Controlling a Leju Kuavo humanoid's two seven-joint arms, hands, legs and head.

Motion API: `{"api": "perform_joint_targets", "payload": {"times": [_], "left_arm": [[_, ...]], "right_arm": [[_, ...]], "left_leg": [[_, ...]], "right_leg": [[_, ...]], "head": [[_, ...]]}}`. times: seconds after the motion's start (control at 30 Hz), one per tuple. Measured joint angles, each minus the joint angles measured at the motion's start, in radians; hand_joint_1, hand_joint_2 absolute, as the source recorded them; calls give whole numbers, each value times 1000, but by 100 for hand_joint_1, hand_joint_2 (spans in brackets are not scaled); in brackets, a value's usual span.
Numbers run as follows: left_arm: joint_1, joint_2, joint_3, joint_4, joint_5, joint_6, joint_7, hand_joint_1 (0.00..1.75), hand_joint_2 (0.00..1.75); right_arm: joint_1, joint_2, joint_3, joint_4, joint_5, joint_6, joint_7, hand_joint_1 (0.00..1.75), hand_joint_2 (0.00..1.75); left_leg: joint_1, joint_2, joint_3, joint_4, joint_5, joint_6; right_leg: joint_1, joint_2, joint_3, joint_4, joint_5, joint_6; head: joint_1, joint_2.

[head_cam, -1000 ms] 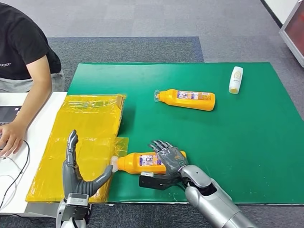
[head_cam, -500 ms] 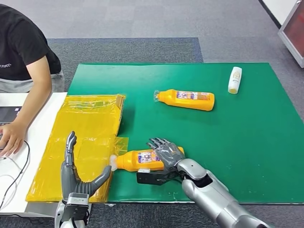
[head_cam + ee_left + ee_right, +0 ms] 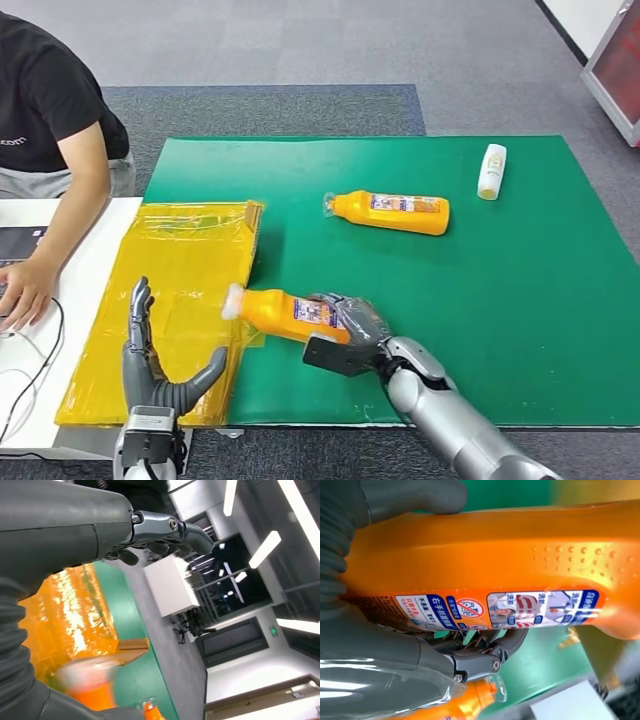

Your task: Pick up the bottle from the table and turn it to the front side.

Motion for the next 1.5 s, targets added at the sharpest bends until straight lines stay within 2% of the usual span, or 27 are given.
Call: {"api": "perform_joint_targets", "payload": {"times": [0.2,0.33,0.4,0.47,0.53,0.6,0.87,1.17,1.5], "left_arm": [[16,0,-1,-14,61,-28,-7,0,175],[21,0,-2,-21,87,-32,-13,0,175],[22,0,-4,-23,107,-33,-17,0,175],[22,-1,-8,-23,119,-36,-12,0,175],[20,-2,-14,-22,130,-46,2,0,175],[10,-2,-24,-18,149,-71,13,0,175],[-51,-2,-61,23,179,-160,13,0,175],[-105,-3,-127,89,272,-316,19,0,175],[-118,-3,-148,135,400,-385,60,0,175]], "right_arm": [[142,35,-131,-128,-187,-17,-79,175,175],[210,55,-190,-193,-280,-4,-92,175,175],[235,65,-206,-215,-281,-27,-93,175,175],[249,72,-211,-226,-215,-98,-94,175,175],[253,77,-211,-229,-153,-168,-96,175,175],[253,83,-210,-230,-129,-198,-100,175,175],[251,105,-180,-269,-184,-225,-91,175,175],[238,108,-153,-348,-266,-242,-93,175,175],[237,108,-135,-359,-307,-259,-117,175,175]], "left_leg": [[0,0,-3,0,0,0],[0,-1,-8,0,0,0],[0,-1,-11,0,0,0],[0,-1,-13,0,0,1],[0,-1,-14,0,0,1],[0,-1,-15,0,0,1],[0,-1,-18,0,1,1],[0,-1,-19,0,0,1],[0,-1,-21,0,1,1]], "right_leg": [[0,0,-2,0,-2,1],[0,-1,-6,0,-2,1],[0,-1,-9,0,-2,1],[0,-1,-10,0,-2,2],[0,-1,-12,0,-2,2],[0,-1,-13,0,-2,2],[0,-1,-16,0,-2,1],[-1,-2,-17,0,-2,2],[-1,-2,-18,0,-2,2]], "head": [[0,0],[0,0],[0,0],[0,0],[0,0],[0,0],[0,0],[0,0],[0,0]]}}
